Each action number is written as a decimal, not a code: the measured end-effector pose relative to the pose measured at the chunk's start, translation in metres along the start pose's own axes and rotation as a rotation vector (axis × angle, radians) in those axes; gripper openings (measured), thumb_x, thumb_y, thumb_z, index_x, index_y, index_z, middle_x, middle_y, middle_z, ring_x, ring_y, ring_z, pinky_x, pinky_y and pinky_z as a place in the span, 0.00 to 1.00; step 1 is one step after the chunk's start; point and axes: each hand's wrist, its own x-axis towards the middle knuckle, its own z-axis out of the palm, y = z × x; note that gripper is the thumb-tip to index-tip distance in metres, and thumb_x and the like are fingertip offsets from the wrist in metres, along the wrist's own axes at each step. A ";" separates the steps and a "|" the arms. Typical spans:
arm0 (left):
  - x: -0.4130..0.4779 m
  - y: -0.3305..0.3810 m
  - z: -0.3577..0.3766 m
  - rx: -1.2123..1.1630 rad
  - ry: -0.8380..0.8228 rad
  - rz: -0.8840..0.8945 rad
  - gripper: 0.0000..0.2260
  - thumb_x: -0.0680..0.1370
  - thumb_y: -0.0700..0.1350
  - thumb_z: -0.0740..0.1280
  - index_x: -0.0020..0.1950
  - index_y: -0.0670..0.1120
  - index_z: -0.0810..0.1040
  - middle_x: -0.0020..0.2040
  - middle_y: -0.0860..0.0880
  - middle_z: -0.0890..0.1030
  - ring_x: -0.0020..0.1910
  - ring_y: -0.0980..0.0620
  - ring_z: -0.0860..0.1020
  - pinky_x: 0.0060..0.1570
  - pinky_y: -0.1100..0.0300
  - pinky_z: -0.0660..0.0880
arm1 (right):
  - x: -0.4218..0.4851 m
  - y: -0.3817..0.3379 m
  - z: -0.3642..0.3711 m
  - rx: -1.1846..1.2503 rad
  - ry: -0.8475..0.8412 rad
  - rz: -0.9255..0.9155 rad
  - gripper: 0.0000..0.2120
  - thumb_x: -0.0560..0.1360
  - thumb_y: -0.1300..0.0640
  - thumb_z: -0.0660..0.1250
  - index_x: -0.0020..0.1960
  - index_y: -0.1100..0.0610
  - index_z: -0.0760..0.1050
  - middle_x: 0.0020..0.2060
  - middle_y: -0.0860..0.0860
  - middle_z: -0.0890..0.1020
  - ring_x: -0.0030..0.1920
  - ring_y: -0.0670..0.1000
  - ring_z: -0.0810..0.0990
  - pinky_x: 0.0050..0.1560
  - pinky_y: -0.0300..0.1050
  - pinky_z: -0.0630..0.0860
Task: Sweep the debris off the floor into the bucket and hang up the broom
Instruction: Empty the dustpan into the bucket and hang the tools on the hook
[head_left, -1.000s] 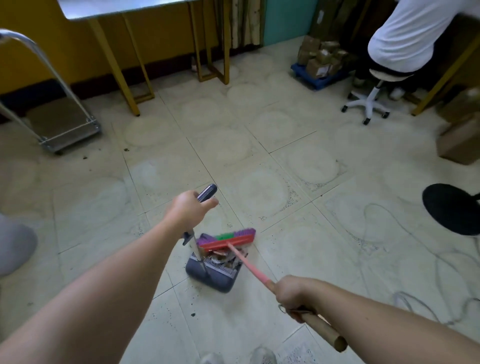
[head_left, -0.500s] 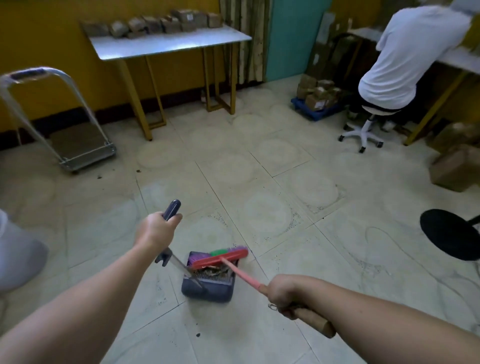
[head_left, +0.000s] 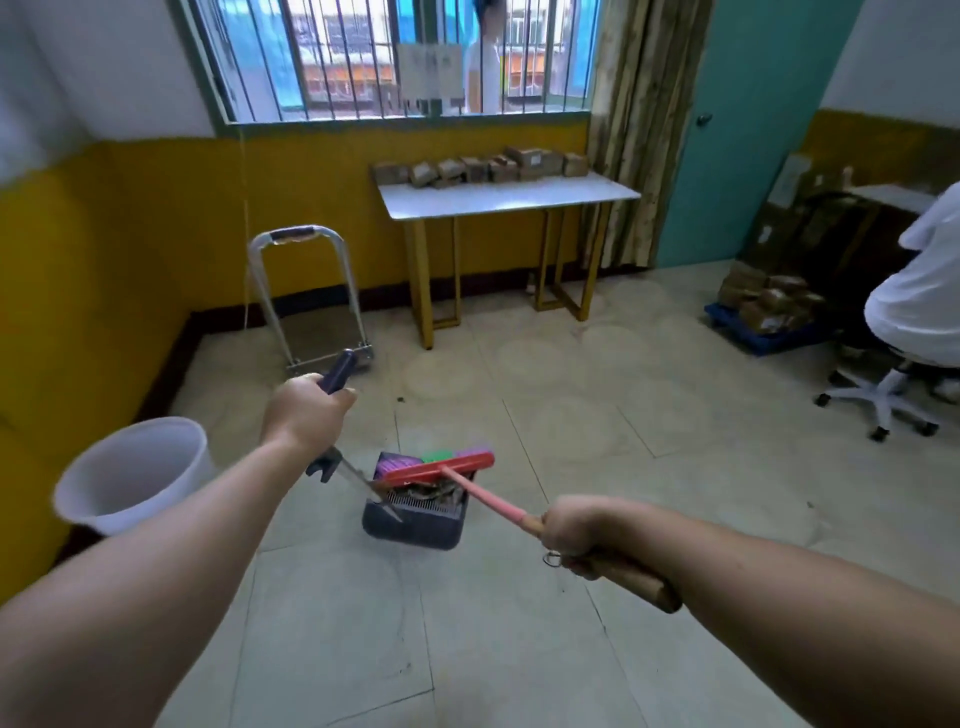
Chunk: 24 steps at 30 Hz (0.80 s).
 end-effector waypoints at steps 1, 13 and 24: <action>0.008 0.001 -0.011 -0.005 0.038 -0.001 0.08 0.78 0.50 0.65 0.46 0.46 0.76 0.38 0.42 0.80 0.37 0.43 0.79 0.38 0.51 0.77 | 0.003 -0.013 -0.006 -0.017 0.005 -0.021 0.17 0.77 0.64 0.49 0.61 0.67 0.70 0.30 0.55 0.73 0.25 0.52 0.70 0.33 0.47 0.70; 0.112 0.010 -0.120 0.114 0.511 -0.041 0.11 0.78 0.47 0.64 0.37 0.44 0.72 0.31 0.46 0.73 0.33 0.45 0.72 0.28 0.60 0.64 | 0.080 -0.177 -0.092 -0.138 0.005 -0.278 0.15 0.79 0.63 0.55 0.65 0.63 0.67 0.37 0.55 0.73 0.27 0.50 0.71 0.22 0.39 0.71; 0.177 -0.057 -0.214 0.334 0.725 -0.165 0.09 0.78 0.47 0.65 0.44 0.42 0.76 0.34 0.43 0.75 0.30 0.46 0.72 0.26 0.60 0.63 | 0.145 -0.331 -0.081 -0.185 -0.085 -0.490 0.14 0.79 0.63 0.54 0.63 0.62 0.69 0.39 0.55 0.75 0.27 0.50 0.72 0.22 0.40 0.71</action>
